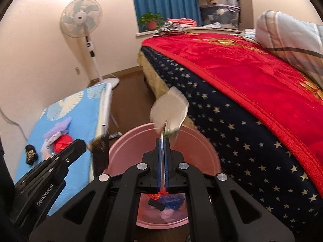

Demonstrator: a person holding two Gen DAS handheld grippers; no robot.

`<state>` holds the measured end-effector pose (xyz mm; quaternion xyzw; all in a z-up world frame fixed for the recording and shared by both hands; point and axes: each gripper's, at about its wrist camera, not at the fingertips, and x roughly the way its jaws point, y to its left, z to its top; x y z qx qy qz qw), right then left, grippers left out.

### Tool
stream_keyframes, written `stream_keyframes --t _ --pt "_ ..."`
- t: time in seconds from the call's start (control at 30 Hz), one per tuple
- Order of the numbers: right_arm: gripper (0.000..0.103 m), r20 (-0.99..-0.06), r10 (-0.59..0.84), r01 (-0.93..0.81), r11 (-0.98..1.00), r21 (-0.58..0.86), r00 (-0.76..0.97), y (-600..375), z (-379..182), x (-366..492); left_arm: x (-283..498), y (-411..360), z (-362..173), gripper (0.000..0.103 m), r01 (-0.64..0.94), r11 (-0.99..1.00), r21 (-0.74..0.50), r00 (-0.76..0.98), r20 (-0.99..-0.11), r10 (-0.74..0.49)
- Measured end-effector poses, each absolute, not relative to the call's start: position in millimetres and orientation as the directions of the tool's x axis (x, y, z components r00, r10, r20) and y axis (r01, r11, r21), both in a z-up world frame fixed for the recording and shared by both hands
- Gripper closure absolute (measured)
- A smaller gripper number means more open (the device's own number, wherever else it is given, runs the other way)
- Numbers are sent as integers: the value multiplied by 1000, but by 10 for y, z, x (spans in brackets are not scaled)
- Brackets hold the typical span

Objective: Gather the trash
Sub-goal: 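Open both tools to drop the paper and packet into the pink bin, then move both open tools back to the black cloth and red bag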

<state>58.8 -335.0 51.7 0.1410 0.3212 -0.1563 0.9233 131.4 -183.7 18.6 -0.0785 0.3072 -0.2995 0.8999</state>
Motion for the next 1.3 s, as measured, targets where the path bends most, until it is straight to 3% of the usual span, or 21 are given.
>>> stream_keyframes --t 0.07,0.13,0.3,0.43,0.67,0.93,1.3 --pt "77 -644 -199 395 902 175 739 -3387 498 586 1341 -1791 152 92 472 812 -343 629 -514 -583" --pt "65 -645 -205 404 898 176 736 -3387 489 584 1350 -1709 133 83 449 816 -363 636 -512 -578" --pt "63 -644 -194 389 904 175 740 -3318 487 593 1312 -1568 163 82 419 833 -362 657 -512 -553" --pt "56 -638 -174 370 910 187 750 -3242 502 593 1260 -1417 209 79 394 852 -344 683 -512 -522" --pt "55 -603 -95 280 934 220 792 -2965 518 659 1210 -955 220 76 304 901 -310 742 -516 -428" --pt "55 -509 -76 211 954 212 857 -2576 567 781 1216 -376 188 76 131 953 -272 813 -522 -260" --pt "54 -577 121 68 953 295 808 -2141 327 1323 1371 296 106 76 -180 960 -213 851 -523 43"
